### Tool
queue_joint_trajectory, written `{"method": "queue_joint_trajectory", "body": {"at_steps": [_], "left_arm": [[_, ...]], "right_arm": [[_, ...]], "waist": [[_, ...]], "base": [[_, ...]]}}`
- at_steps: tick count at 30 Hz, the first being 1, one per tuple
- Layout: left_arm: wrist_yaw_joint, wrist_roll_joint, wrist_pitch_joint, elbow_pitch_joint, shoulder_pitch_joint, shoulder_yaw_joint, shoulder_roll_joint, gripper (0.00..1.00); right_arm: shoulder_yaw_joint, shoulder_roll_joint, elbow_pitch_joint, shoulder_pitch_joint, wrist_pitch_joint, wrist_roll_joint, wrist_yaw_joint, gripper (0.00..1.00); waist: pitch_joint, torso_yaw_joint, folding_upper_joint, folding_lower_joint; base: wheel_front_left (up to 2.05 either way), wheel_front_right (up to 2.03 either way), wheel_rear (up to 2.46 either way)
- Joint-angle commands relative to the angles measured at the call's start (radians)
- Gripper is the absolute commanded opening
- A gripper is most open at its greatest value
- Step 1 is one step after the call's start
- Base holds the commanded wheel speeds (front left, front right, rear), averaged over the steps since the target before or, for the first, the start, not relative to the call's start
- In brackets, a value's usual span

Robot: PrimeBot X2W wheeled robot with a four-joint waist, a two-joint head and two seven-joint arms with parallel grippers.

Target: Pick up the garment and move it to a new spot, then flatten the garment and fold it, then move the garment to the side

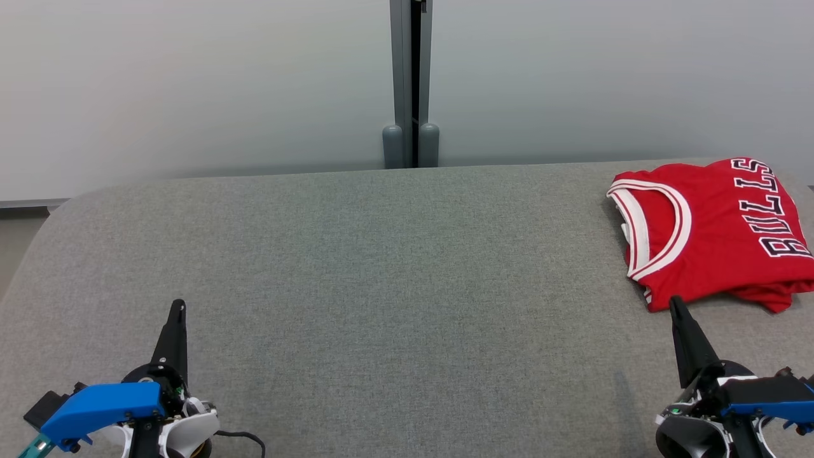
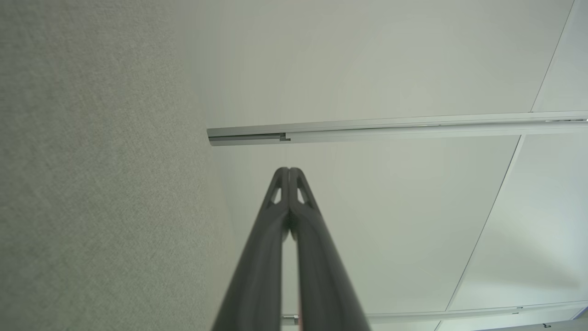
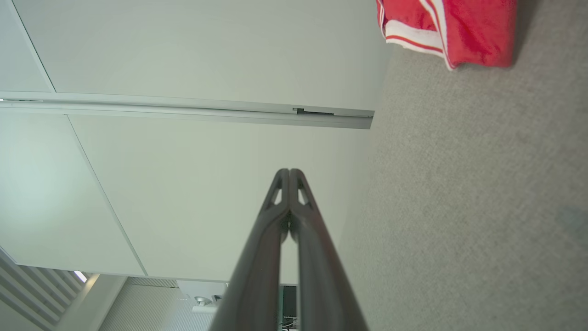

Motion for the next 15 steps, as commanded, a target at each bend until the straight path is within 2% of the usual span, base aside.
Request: {"method": "queue_joint_trajectory", "body": {"at_steps": [1, 15], "left_arm": [[-0.009, -0.021, 0.008, -0.006, -0.013, 0.006, -0.003, 0.0], [-0.01, -0.051, 0.016, -0.006, -0.016, 0.013, -0.007, 0.0]], "right_arm": [[-0.002, -0.006, 0.004, -0.015, 0.008, 0.027, 0.001, 0.0], [-0.002, -0.006, 0.009, -0.021, 0.011, 0.054, 0.001, 0.0]], "waist": [[0.0, 0.0, -0.0001, 0.0], [0.0, -0.001, -0.0001, 0.0]], "base": [[0.0, 0.0, 0.0], [0.0, 0.0, 0.0]]}}
